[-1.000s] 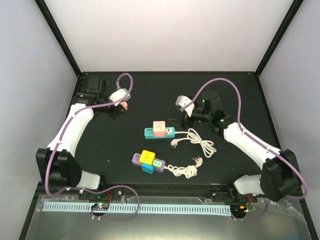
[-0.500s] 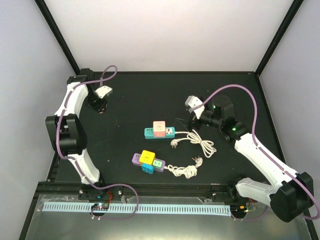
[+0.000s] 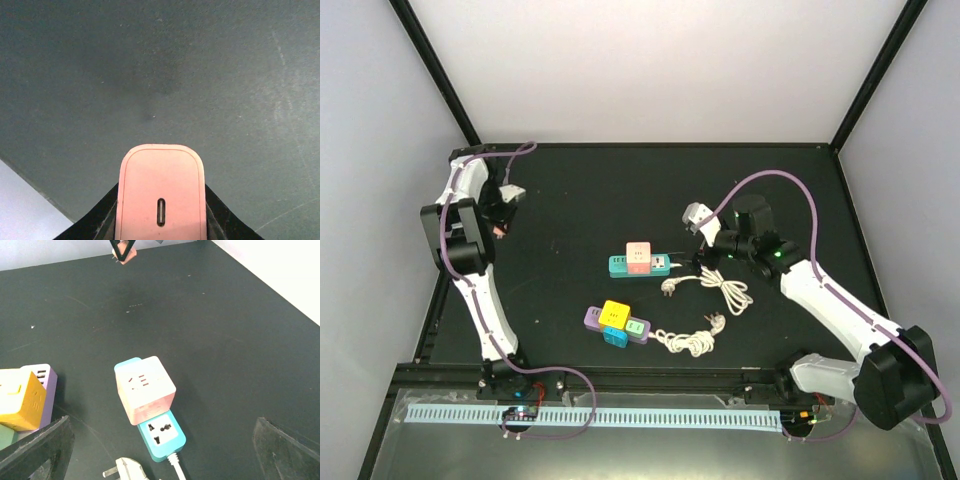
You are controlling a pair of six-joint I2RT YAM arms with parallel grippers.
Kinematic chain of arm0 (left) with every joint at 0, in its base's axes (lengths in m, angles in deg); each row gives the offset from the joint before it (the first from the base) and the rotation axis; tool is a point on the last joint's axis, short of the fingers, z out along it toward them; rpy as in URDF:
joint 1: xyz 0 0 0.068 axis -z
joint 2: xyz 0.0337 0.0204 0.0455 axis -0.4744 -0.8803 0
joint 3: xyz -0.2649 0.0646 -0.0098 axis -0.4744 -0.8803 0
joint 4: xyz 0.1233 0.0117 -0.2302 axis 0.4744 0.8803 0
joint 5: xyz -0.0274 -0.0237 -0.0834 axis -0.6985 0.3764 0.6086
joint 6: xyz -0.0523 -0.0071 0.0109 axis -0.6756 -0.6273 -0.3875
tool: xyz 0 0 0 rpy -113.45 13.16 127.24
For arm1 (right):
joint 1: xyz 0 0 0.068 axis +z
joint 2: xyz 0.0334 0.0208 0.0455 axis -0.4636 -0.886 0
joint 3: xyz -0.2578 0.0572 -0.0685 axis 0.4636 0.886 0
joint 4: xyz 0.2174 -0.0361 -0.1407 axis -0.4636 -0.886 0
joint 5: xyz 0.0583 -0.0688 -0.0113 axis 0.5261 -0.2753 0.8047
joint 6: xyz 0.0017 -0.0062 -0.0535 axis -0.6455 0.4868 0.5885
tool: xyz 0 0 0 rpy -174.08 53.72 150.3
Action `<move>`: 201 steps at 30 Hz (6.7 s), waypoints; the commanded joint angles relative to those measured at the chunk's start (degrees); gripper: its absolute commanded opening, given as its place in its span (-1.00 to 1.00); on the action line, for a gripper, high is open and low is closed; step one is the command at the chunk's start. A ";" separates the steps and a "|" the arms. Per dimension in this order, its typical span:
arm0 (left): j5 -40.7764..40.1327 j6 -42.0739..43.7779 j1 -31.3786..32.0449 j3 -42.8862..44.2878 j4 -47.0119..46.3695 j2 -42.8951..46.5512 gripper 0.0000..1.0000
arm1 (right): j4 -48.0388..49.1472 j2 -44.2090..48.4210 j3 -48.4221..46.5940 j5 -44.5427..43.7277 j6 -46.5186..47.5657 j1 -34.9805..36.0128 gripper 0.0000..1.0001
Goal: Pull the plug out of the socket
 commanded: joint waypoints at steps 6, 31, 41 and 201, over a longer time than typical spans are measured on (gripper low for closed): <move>-4.65 1.04 -0.97 3.99 3.20 -4.24 -0.68 | -0.08 -1.26 0.20 2.71 0.23 -0.32 1.00; 0.52 3.88 -1.16 7.64 6.47 -7.26 0.12 | -1.94 -5.03 -1.51 5.40 0.42 -0.32 1.00; 6.55 5.04 -1.10 6.88 8.23 0.72 0.98 | -1.97 -5.01 -1.76 5.94 0.19 -0.32 1.00; 29.20 21.24 44.67 -33.47 -34.33 27.87 -0.13 | -11.65 -53.49 -23.36 19.11 -26.26 -3.43 -0.75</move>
